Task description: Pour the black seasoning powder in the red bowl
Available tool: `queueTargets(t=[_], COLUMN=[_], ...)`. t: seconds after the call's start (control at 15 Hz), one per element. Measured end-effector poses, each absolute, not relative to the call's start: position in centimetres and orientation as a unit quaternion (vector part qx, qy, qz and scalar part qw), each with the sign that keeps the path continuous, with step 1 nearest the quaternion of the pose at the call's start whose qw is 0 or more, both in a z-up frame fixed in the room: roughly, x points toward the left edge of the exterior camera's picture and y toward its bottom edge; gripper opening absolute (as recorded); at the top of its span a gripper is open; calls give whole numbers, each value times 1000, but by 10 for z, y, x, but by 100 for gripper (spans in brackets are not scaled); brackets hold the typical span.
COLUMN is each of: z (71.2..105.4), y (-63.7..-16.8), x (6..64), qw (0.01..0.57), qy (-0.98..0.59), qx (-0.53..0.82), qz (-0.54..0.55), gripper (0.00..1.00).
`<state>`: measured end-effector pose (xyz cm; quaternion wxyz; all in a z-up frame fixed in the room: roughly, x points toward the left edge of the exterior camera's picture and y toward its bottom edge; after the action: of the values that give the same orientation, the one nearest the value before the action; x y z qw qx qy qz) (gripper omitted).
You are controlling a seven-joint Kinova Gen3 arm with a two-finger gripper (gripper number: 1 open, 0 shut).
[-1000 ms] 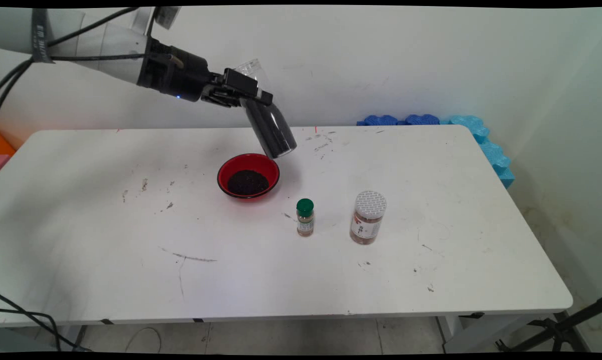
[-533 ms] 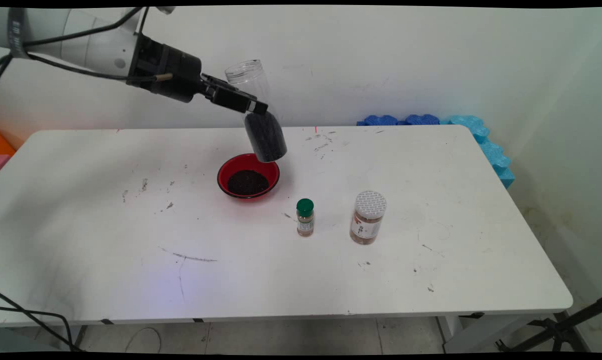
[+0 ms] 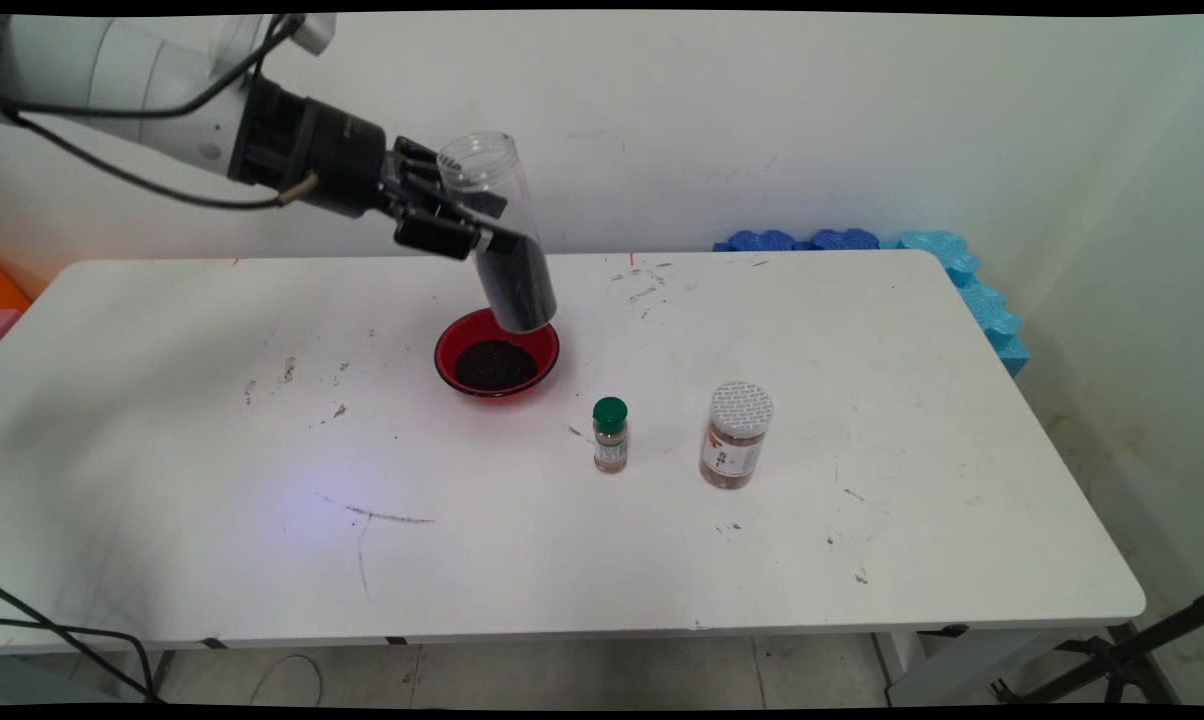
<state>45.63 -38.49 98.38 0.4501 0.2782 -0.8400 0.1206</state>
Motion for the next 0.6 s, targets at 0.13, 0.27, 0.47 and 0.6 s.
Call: queueTargets(t=[0.13, 0.27, 0.47, 0.6], z=[981, 978, 969, 960], y=[-378, -372, -360, -352], x=[457, 457, 457, 455], qw=[446, 444, 441, 442], qy=[-846, -850, -855, -855], qx=[262, 253, 244, 244], qz=[125, 128, 124, 118], gripper=[0, 0, 0, 0])
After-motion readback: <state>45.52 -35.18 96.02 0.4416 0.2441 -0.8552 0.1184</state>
